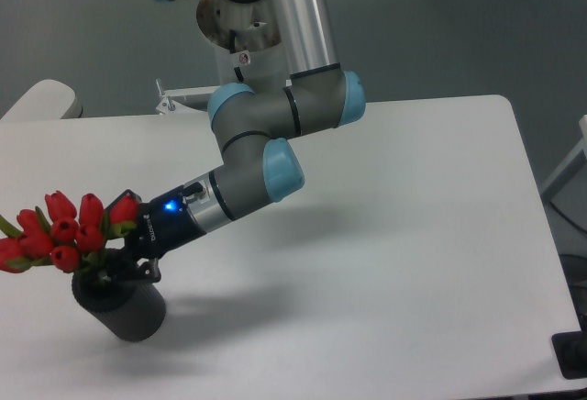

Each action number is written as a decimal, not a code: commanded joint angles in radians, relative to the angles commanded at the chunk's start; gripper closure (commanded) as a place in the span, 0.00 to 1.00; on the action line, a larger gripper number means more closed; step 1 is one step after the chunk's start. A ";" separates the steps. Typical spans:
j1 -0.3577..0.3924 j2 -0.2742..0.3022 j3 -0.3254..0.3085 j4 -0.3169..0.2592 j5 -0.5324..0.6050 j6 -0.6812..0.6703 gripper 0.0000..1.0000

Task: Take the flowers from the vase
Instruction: 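Lower the gripper around the tulip stems at the vase rim and close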

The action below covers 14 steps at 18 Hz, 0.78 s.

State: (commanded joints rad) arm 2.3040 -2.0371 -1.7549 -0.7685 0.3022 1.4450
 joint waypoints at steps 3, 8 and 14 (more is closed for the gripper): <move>0.003 0.003 0.002 0.000 0.000 -0.002 0.55; 0.005 0.031 0.009 0.002 -0.002 -0.063 0.55; 0.005 0.072 0.032 0.000 -0.005 -0.144 0.56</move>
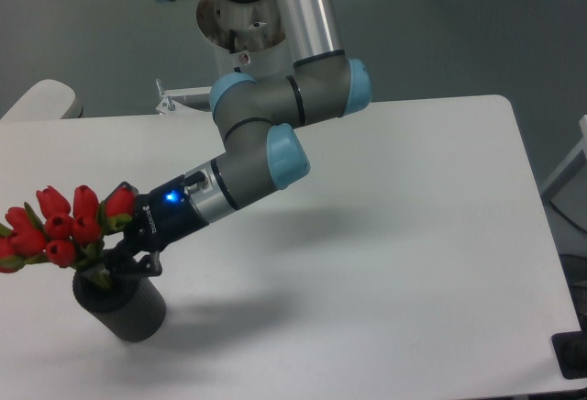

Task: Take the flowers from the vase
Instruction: 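Lift the gripped tulips up out of the black vase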

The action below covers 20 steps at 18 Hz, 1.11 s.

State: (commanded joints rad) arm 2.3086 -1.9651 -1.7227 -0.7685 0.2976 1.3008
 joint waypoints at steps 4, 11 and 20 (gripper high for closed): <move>-0.002 0.012 0.035 0.000 0.000 -0.078 0.56; 0.005 0.064 0.049 0.000 0.002 -0.184 0.56; 0.012 0.120 0.083 0.000 0.002 -0.333 0.59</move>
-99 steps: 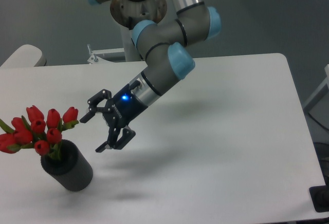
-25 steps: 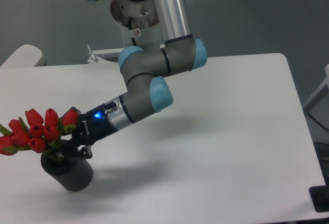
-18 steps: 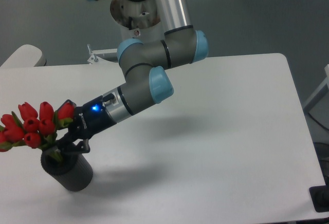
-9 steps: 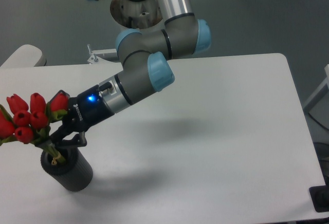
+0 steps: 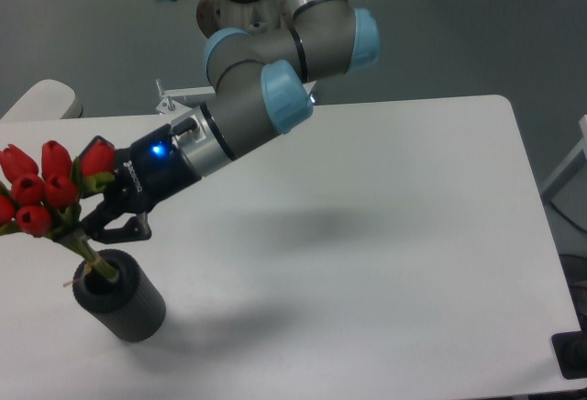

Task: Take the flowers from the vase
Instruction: 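Lift the gripped tulips up out of the black vase, then carry the tulip bunch away from the vase and hold it up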

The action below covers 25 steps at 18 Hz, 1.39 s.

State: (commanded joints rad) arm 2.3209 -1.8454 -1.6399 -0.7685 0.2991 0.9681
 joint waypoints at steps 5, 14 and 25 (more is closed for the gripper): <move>-0.002 0.002 0.066 0.000 0.000 -0.094 0.59; 0.081 0.002 0.121 0.000 0.002 -0.184 0.64; 0.353 -0.081 0.123 0.000 0.018 -0.129 0.66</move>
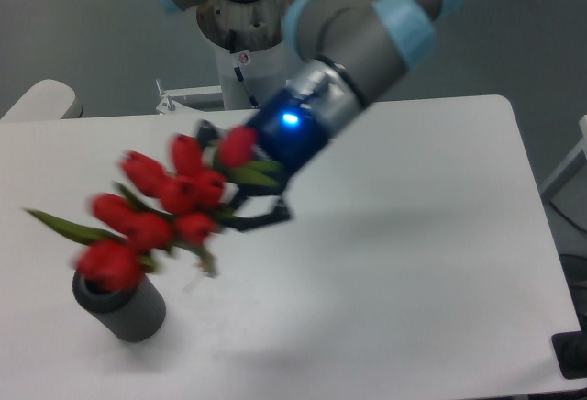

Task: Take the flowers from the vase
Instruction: 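Carry the tulip bunch away from the vase and hold it up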

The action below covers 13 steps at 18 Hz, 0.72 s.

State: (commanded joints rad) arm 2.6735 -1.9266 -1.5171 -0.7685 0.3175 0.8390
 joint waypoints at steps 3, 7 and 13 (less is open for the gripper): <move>0.046 -0.060 0.037 0.000 0.000 0.035 0.66; 0.080 -0.104 0.040 0.000 -0.002 0.081 0.66; 0.101 -0.118 0.041 0.002 -0.002 0.109 0.66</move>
State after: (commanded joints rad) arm 2.7749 -2.0448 -1.4757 -0.7670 0.3160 0.9480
